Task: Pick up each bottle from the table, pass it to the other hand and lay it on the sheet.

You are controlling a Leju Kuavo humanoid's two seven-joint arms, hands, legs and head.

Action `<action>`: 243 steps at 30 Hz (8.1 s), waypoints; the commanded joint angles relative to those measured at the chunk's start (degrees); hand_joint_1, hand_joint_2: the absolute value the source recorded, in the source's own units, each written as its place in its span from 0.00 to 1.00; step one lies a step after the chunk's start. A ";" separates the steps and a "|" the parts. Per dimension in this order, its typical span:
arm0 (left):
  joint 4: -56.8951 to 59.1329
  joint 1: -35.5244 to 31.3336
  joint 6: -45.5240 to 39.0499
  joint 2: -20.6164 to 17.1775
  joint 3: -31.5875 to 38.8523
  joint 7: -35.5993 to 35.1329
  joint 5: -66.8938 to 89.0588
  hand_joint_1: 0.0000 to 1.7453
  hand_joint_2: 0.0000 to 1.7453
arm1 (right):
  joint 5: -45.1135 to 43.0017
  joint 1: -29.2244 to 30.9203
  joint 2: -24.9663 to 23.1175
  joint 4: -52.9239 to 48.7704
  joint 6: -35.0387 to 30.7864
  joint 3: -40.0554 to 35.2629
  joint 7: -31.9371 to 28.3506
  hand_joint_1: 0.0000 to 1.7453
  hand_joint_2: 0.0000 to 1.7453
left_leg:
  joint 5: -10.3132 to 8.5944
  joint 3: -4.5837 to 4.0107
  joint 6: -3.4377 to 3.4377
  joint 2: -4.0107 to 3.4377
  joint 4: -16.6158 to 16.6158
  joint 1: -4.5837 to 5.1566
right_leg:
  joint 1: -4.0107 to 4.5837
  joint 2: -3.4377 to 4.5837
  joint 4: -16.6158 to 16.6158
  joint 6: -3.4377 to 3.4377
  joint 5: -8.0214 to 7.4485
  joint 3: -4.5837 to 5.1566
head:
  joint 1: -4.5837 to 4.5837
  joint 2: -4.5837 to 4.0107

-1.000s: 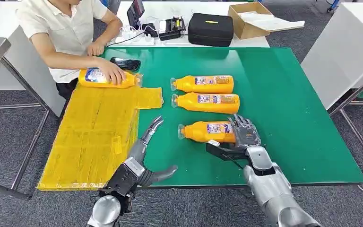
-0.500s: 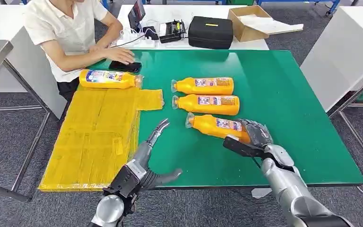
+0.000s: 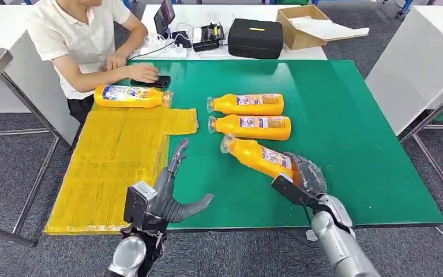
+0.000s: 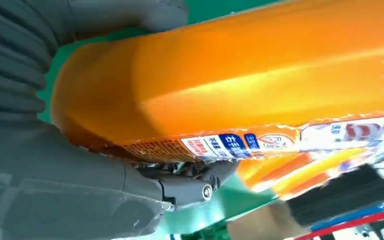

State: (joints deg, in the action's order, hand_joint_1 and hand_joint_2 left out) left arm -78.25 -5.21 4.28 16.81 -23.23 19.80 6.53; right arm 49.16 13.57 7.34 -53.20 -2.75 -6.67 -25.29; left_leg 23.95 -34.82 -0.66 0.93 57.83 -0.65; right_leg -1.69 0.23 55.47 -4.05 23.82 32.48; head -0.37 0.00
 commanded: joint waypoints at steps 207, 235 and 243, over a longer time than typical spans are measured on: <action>-1.33 0.58 -5.25 -0.49 -4.10 3.66 37.91 0.00 1.00 | 24.62 -1.46 5.41 -6.09 -7.22 -10.86 14.56 0.00 1.00 | -0.18 -0.86 -0.06 0.18 -0.05 0.06 | -0.07 -0.26 -0.02 0.26 -0.07 0.68 | 0.04 0.00; 0.20 -1.04 -6.85 -0.85 -5.14 3.64 33.60 0.00 1.00 | 25.19 5.14 3.10 5.11 -6.91 -10.56 15.38 0.00 1.00 | -0.14 -0.80 -0.01 0.07 -0.01 0.01 | -0.01 -0.17 0.02 0.36 -0.07 0.62 | 0.04 0.00; 0.20 -1.04 -6.85 -0.85 -5.14 3.64 33.60 0.00 1.00 | 25.19 5.14 3.10 5.11 -6.91 -10.56 15.38 0.00 1.00 | -0.23 -0.92 -0.02 0.18 -0.03 0.02 | -0.05 -0.25 0.02 0.25 -0.12 0.74 | 0.04 0.00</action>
State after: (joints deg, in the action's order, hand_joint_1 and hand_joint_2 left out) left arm -80.19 -6.05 -2.78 16.02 -27.17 23.67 40.26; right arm 74.53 16.74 11.41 -53.79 -10.14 -16.52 -9.73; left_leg 23.68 -35.90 -0.69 1.20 57.84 -0.62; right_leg -1.77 -0.05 55.54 -3.94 23.68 33.38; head -0.33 0.00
